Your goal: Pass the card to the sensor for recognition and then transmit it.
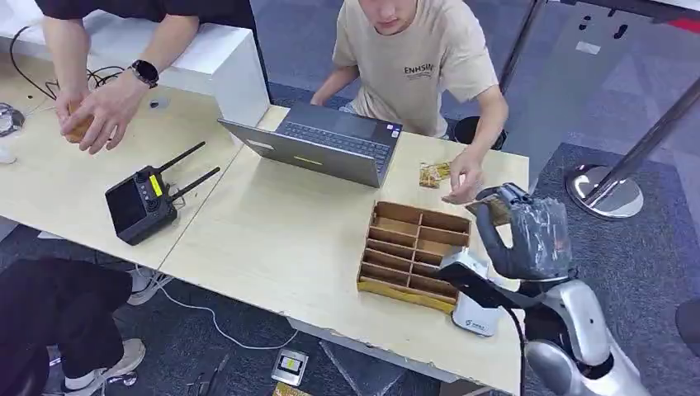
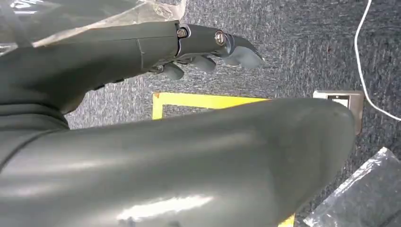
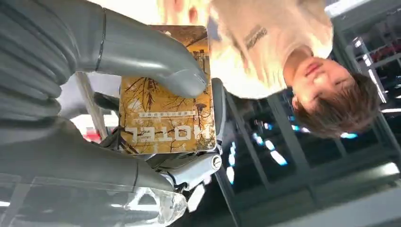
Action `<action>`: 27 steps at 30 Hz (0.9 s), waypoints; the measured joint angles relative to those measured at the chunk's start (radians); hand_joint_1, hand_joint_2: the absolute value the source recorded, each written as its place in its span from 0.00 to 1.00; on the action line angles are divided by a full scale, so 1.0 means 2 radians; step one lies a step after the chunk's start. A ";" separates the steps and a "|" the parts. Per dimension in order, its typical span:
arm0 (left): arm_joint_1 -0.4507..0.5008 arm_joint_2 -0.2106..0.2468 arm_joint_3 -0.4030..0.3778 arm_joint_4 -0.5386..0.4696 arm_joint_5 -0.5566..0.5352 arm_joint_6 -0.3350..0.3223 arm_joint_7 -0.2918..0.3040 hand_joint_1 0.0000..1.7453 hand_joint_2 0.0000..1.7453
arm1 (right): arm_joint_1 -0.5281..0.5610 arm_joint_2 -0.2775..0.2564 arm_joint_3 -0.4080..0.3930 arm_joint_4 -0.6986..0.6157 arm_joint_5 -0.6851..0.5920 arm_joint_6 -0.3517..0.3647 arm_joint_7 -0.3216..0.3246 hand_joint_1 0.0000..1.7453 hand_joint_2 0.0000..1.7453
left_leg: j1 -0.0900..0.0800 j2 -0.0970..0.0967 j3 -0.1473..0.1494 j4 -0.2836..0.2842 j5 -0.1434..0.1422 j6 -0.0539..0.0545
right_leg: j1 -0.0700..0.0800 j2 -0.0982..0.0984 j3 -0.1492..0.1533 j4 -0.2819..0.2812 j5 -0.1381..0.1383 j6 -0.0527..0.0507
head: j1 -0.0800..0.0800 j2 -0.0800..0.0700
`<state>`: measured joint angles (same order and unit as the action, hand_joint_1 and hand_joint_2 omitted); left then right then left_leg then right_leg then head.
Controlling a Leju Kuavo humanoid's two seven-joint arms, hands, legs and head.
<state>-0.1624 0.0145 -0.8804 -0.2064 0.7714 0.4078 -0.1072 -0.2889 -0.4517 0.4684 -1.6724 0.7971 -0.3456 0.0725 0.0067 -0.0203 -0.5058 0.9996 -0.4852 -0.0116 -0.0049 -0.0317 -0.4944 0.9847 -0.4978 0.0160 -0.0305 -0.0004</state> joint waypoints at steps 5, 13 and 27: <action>0.006 0.000 0.000 0.000 0.013 0.006 -0.013 0.00 0.00 | 0.037 0.002 -0.025 -0.030 -0.131 0.011 -0.023 1.00 1.00 | 0.000 0.000 0.000 0.000 0.000 0.000 | 0.000 0.000 0.000 0.000 0.000 0.000 | 0.000 0.000; 0.017 0.000 0.002 0.000 0.028 0.010 -0.024 0.00 0.00 | 0.113 0.002 -0.061 -0.068 -0.296 0.061 -0.051 1.00 1.00 | 0.000 0.000 0.000 0.000 0.000 0.000 | 0.000 0.000 0.000 0.000 0.000 0.000 | 0.000 0.000; 0.019 0.000 0.003 0.000 0.031 0.013 -0.022 0.00 0.00 | 0.159 0.014 -0.064 0.034 -0.357 0.023 -0.110 1.00 1.00 | 0.000 0.000 0.000 0.000 0.000 0.000 | 0.000 0.000 0.000 0.000 0.000 0.000 | 0.000 0.000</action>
<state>-0.1235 0.0141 -0.8736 -0.2064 0.8331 0.4337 -0.1522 0.0289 -0.4231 0.3410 -1.6038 0.0828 -0.2990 -0.1469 0.0068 -0.0200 -0.5059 0.9994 -0.4855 -0.0119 -0.0048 -0.0316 -0.4944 0.9844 -0.4981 0.0159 -0.0305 -0.0004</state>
